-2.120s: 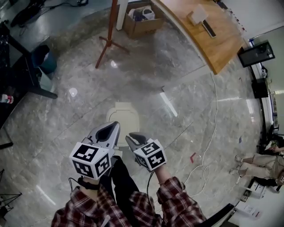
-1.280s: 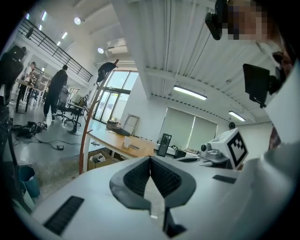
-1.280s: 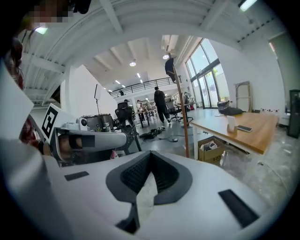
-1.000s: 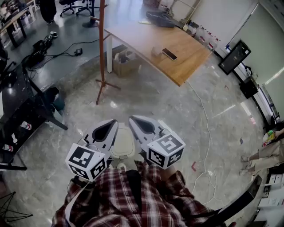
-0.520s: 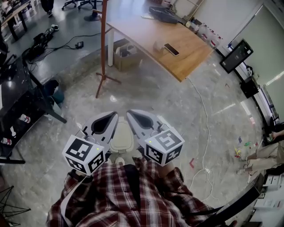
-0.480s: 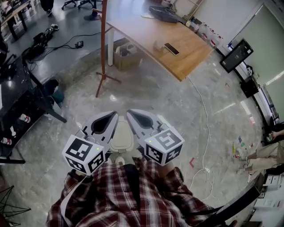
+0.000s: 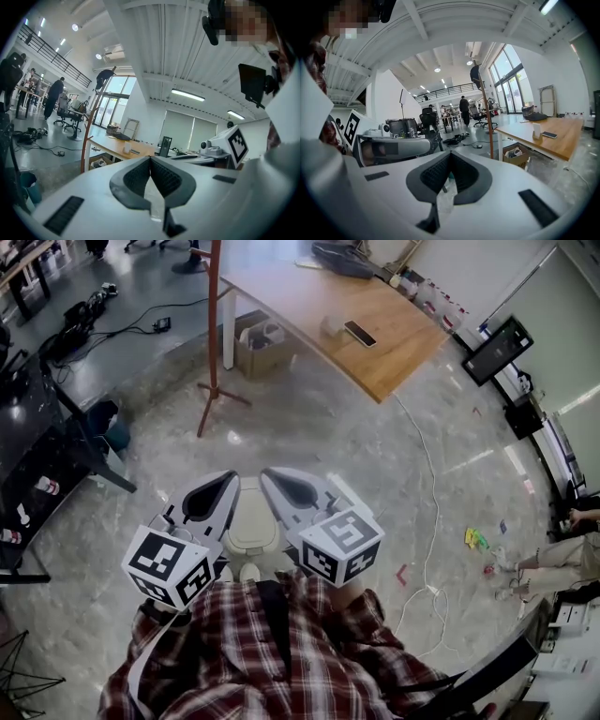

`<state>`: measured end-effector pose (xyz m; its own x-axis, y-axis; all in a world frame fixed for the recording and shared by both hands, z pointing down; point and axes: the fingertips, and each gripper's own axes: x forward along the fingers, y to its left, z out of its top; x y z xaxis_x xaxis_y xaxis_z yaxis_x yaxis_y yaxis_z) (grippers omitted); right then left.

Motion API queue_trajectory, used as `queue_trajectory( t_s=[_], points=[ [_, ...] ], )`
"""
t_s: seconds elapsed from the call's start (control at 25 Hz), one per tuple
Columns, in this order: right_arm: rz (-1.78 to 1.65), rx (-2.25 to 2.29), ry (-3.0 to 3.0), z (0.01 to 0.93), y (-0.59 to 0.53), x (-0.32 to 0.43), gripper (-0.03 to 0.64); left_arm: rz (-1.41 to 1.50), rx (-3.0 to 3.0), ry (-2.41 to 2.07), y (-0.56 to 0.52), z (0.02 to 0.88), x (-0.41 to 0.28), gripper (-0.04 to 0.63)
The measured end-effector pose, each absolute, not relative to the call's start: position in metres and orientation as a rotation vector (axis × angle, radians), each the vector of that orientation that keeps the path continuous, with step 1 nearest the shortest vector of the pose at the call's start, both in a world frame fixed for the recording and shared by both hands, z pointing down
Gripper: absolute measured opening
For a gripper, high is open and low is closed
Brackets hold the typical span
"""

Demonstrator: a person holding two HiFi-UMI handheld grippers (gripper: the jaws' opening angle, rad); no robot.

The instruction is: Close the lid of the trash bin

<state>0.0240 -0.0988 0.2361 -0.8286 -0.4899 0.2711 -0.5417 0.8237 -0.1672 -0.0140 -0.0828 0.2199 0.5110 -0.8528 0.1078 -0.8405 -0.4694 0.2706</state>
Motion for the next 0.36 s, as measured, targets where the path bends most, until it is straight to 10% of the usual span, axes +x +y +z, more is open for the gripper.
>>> queue_trajectory(
  t_s=[0.36],
  points=[
    [0.355, 0.799, -2.786, 0.2417, -0.1048, 0.024, 0.012, -0.065, 2.45, -1.442, -0.085, 0.2246, -0.0203, 0.009]
  ],
)
